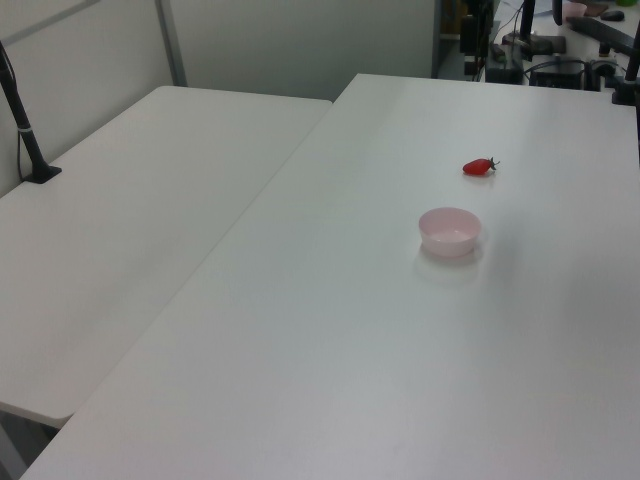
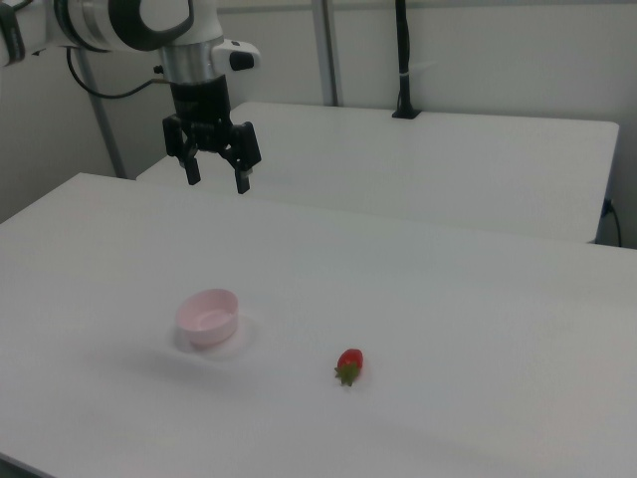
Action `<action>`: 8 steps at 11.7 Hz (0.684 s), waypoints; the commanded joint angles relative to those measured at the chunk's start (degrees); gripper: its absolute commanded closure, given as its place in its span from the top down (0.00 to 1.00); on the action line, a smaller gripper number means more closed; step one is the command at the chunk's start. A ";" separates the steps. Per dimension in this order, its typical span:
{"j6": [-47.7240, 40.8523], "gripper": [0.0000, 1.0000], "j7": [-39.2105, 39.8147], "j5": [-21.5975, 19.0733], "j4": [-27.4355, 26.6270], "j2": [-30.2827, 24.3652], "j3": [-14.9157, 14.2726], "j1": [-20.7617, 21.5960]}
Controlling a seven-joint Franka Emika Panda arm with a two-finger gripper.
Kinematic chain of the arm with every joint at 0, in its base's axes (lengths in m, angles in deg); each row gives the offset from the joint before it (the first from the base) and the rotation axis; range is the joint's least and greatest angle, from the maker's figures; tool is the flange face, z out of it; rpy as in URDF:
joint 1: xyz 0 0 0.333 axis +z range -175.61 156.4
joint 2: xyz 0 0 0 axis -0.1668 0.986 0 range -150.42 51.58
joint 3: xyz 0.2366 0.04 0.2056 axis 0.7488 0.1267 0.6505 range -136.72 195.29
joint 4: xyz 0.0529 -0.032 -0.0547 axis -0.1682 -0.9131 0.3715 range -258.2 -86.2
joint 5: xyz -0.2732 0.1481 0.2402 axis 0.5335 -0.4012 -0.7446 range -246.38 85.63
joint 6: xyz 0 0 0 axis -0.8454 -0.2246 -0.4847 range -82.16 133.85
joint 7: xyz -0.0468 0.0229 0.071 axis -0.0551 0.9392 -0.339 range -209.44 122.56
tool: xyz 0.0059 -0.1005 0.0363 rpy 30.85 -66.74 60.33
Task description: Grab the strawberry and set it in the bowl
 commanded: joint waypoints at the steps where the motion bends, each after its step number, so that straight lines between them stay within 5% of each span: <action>1: 3.36 1.00 0.20 -1.54 -3.45 -1.74 -0.03 0.38; 8: 3.80 1.00 0.99 -3.57 -3.45 -2.01 -0.74 0.02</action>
